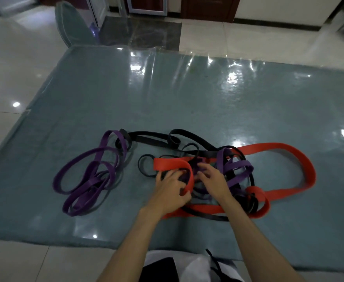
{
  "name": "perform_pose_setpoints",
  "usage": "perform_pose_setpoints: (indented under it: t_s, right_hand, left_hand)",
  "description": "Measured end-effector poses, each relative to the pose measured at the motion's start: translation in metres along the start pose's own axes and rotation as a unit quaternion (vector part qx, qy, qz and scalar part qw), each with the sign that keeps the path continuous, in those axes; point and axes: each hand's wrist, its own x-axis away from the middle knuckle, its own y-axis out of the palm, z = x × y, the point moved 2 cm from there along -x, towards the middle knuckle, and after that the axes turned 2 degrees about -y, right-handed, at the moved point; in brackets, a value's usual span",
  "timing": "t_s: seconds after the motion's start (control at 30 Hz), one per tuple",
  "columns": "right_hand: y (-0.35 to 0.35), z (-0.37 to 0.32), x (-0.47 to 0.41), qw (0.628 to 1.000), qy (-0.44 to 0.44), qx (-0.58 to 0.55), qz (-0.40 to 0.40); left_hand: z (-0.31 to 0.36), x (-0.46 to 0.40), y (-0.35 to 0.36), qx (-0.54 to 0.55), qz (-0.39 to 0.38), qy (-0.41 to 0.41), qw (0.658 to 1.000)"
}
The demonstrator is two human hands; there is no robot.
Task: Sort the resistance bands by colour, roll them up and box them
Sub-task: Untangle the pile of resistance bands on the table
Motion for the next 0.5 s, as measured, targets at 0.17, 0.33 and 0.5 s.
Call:
perform_pose_setpoints:
  t_s: [0.17,0.33,0.5]
  right_hand:
    - [-0.011,0.018,0.007,0.989,0.025,0.091,-0.113]
    - [-0.037,0.028,0.002,0.972,-0.002,0.181,0.147]
    - [-0.055,0.051,-0.015,0.95,0.117,0.202,0.209]
  left_hand:
    - [-0.041,0.0,-0.021,-0.025,0.067,-0.259,0.963]
    - [-0.068,-0.002,-0.041,-0.078,-0.016,-0.392,0.916]
    - [-0.058,-0.022,-0.037,-0.074,0.014,-0.349,0.934]
